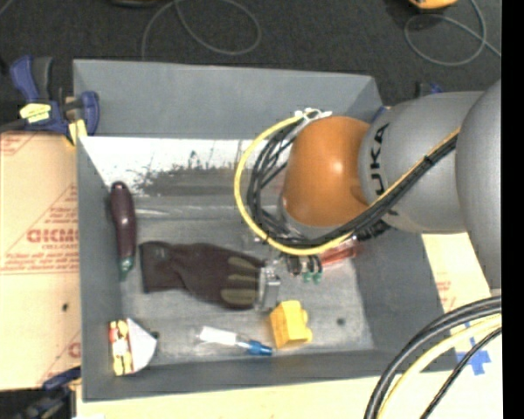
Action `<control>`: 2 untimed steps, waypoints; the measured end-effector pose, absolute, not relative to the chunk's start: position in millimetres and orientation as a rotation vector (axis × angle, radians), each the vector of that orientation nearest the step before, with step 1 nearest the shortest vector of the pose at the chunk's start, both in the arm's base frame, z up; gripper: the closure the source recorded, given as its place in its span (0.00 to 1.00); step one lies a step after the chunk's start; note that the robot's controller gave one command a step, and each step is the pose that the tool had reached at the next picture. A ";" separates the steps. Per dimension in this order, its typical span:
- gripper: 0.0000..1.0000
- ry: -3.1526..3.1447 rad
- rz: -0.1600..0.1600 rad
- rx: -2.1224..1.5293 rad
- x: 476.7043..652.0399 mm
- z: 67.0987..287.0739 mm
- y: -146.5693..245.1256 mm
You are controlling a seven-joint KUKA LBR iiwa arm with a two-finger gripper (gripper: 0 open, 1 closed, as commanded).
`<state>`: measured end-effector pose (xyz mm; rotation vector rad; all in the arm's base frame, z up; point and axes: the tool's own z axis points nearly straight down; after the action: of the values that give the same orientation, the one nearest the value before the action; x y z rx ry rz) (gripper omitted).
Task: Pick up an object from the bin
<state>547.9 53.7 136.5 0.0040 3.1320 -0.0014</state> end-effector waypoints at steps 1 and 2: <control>0.00 3.136 0.002 0.061 556.4 109.8 64.1; 1.00 3.125 0.000 0.077 559.3 72.0 75.8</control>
Offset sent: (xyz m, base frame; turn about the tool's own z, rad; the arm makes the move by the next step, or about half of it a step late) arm 0.0091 0.0231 -0.0665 0.0449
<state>559.3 75.8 72.0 0.0769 3.1247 -0.0001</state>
